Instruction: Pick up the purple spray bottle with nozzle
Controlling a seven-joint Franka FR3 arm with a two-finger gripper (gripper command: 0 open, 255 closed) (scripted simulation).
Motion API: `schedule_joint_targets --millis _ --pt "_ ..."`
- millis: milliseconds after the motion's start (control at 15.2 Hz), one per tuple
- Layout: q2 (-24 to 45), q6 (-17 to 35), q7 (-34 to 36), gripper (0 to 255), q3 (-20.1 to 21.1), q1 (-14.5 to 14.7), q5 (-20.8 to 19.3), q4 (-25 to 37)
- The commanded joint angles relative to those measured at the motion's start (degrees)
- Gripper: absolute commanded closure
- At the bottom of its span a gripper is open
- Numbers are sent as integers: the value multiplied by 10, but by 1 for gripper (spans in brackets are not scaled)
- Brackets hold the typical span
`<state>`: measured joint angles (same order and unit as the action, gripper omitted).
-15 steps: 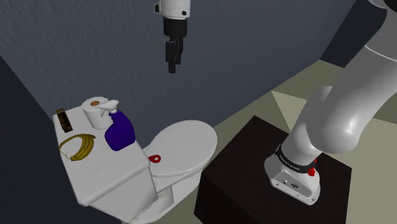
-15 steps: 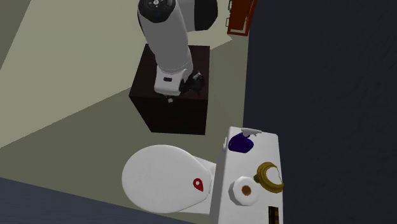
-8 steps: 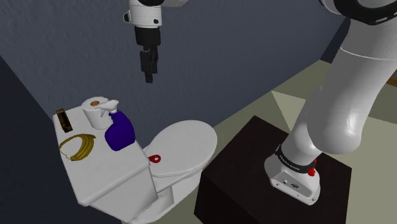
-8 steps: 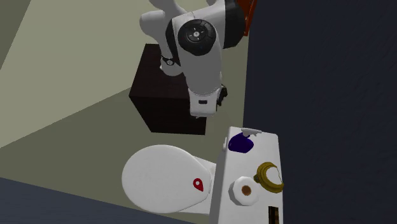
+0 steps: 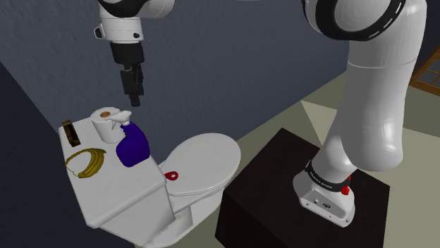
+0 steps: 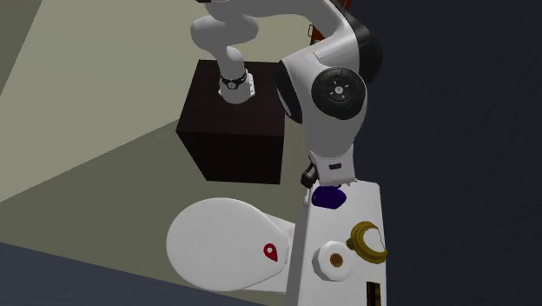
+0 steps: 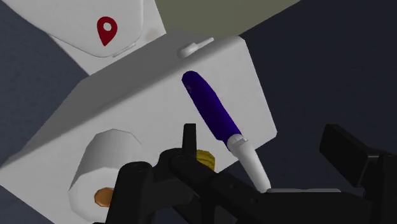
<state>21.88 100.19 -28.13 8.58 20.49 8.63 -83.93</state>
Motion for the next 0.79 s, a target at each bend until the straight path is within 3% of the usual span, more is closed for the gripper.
schedule_joint_targets --millis 0,660,726 --pt "45 -16 -6 0 10 12 -3 56" --pt "58 35 -16 0 10 14 -3 17" --pt "59 35 -17 255 10 14 -3 18"
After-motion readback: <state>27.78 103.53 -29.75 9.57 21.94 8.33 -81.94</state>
